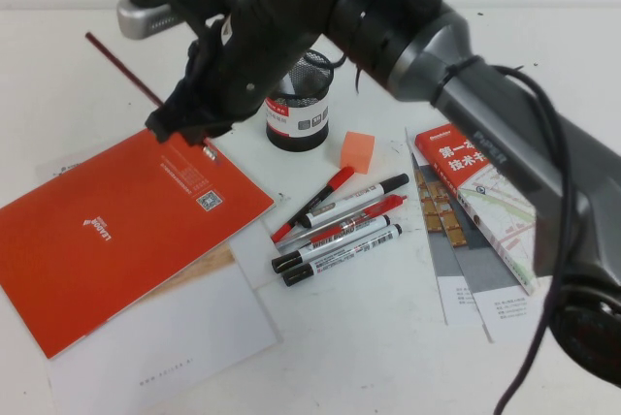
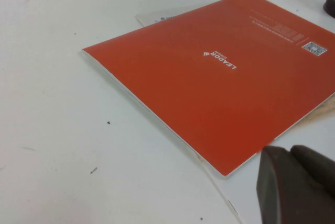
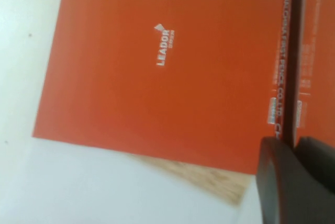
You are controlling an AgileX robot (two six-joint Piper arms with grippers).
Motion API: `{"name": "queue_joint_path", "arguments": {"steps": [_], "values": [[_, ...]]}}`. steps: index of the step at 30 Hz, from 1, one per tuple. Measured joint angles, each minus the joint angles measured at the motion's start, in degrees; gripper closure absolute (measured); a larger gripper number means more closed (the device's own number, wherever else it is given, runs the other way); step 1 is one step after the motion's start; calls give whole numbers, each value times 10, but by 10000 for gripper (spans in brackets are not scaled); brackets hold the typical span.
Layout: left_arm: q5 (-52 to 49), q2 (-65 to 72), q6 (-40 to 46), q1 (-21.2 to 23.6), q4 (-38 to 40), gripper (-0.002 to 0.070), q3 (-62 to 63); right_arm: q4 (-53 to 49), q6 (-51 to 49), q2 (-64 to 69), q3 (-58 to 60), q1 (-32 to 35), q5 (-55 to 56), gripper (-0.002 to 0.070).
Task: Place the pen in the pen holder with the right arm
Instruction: Place the pen onto the pen holder
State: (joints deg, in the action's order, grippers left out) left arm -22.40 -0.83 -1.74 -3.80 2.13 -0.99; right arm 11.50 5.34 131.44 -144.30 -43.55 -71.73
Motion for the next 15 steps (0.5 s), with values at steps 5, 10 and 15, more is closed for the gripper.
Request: {"name": "queue_joint_path", "arguments": {"steps": [5, 10, 15], "values": [[0, 0, 0, 0, 0, 678, 0, -37, 2, -30, 0, 0, -2, 667], [0, 0, 0, 0, 0, 678, 0, -41, 4, -73, 52, 0, -2, 667], [0, 0, 0, 0, 0, 678, 0, -41, 6, -143, 179, 0, 24, 667]]}}
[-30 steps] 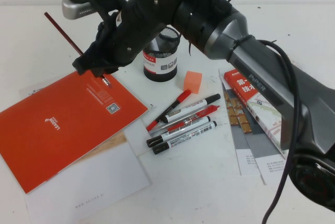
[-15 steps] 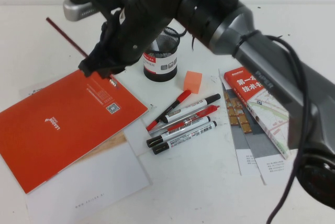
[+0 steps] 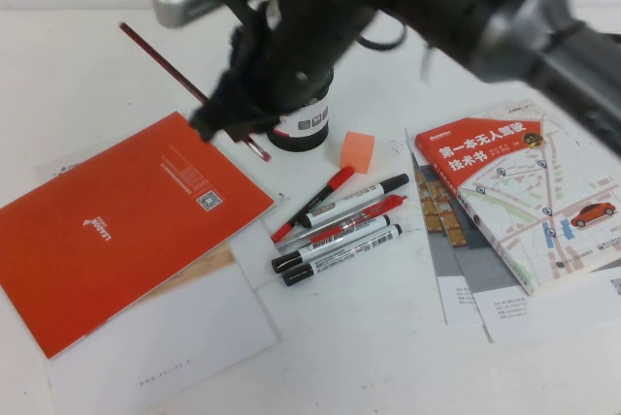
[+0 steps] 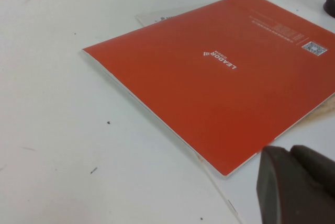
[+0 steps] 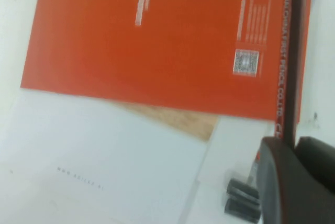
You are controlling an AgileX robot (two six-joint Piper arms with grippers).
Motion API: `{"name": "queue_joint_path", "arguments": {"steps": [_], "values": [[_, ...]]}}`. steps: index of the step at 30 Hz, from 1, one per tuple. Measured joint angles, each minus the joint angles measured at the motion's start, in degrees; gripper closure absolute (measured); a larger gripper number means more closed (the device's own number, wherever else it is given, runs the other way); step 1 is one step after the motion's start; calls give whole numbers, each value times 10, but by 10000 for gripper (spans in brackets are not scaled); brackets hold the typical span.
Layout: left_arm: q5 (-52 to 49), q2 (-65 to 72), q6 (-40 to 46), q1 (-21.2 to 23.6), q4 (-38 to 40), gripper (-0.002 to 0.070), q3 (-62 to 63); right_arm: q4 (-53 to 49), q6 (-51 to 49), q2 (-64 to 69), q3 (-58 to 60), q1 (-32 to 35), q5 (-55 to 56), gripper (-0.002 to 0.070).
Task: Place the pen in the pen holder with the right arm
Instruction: Place the pen onto the pen holder
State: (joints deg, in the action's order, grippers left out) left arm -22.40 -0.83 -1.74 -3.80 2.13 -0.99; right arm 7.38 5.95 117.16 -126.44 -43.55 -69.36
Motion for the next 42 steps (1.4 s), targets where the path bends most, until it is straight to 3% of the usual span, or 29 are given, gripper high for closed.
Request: {"name": "queue_joint_path", "arguments": {"steps": [5, 12, 16, 21, 30, 42], "values": [[0, 0, 0, 0, 0, 678, 0, 1, -4, -126, 227, 0, 170, 667], [0, 0, 0, 0, 0, 678, 0, 6, -30, -265, 545, 1, 647, 667], [0, 0, 0, 0, 0, 678, 0, -23, -32, -265, 628, 11, 899, 667], [0, 0, 0, 0, 0, 678, 0, -90, -37, -211, 635, 48, 1119, 667], [0, 0, 0, 0, 0, 678, 0, -108, -178, -45, 536, 107, 1186, 667], [0, 0, 0, 0, 0, 678, 0, -110, -197, 101, 402, 113, 1141, 662]]}}
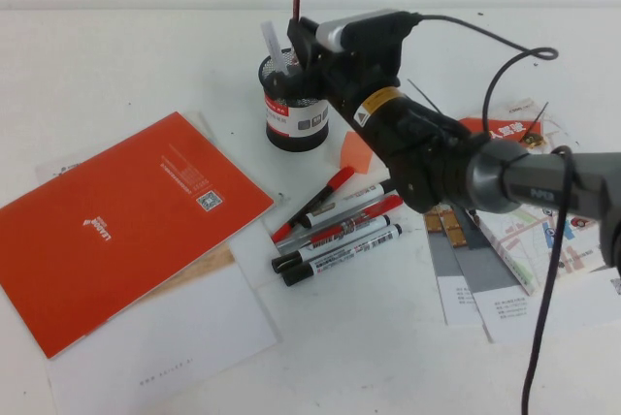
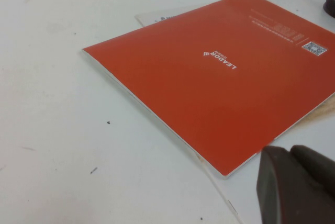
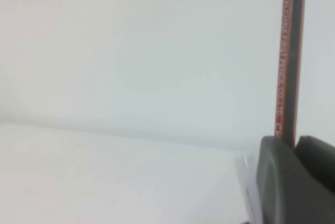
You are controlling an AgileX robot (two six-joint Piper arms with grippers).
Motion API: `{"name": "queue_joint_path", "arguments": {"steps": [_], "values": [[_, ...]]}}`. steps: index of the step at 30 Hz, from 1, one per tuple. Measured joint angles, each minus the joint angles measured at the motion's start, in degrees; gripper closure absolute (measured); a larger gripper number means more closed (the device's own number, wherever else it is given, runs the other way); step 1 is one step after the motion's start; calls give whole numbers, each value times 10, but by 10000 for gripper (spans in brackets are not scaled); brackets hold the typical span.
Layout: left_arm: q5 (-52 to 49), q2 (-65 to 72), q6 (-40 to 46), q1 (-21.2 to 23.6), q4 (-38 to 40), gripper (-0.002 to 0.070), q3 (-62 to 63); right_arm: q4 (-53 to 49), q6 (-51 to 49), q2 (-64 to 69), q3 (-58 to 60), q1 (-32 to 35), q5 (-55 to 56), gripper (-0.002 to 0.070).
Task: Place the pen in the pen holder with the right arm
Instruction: Place the pen onto the pen holder
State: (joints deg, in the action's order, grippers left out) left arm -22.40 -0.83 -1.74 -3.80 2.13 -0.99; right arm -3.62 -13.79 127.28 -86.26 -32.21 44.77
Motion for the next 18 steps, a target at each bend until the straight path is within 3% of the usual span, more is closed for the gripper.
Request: {"name": "queue_joint_path", "arguments": {"steps": [3, 10, 12, 15, 18], "values": [[0, 0, 0, 0, 0, 678, 0, 0, 0, 17, -16, 0, -14, 626], [0, 0, 0, 0, 0, 678, 0, 19, 1, 40, -23, 1, -36, 423], [0, 0, 0, 0, 0, 678, 0, 24, 1, 43, -23, 1, -37, 395], [0, 0, 0, 0, 0, 678, 0, 24, 1, 36, -22, 1, -39, 416], [0, 0, 0, 0, 0, 678, 0, 2, 1, 2, 0, 1, -65, 565]]}}
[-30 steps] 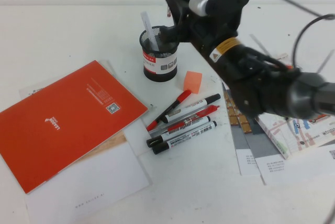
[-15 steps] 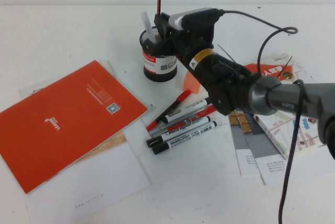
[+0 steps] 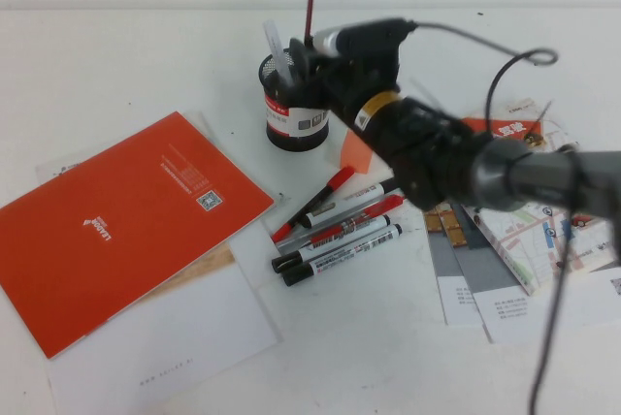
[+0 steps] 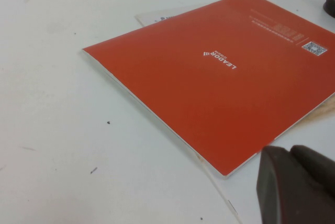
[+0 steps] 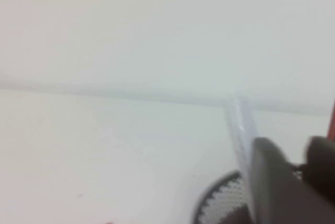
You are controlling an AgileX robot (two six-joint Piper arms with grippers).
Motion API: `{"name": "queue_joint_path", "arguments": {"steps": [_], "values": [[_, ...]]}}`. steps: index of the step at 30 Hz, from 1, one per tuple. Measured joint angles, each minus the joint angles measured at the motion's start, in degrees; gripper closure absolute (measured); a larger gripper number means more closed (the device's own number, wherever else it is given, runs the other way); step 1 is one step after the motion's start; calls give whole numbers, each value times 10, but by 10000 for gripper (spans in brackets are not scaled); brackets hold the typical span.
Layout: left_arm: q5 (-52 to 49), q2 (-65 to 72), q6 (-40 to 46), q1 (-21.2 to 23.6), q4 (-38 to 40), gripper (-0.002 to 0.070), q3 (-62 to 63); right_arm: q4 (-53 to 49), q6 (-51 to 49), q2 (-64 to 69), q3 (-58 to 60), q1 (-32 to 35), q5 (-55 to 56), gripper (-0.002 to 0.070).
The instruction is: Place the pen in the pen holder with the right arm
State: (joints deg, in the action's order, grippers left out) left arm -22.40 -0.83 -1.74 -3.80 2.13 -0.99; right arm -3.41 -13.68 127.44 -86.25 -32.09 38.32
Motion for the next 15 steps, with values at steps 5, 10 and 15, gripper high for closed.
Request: {"name": "queue_joint_path", "arguments": {"steps": [5, 10, 15], "values": [[0, 0, 0, 0, 0, 678, 0, -27, 0, -151, 101, -6, -80, 679], [0, 0, 0, 0, 0, 678, 0, -40, 0, -327, 223, -7, -179, 692], [0, 0, 0, 0, 0, 678, 0, -54, 0, -490, 318, -7, -285, 695]]}}
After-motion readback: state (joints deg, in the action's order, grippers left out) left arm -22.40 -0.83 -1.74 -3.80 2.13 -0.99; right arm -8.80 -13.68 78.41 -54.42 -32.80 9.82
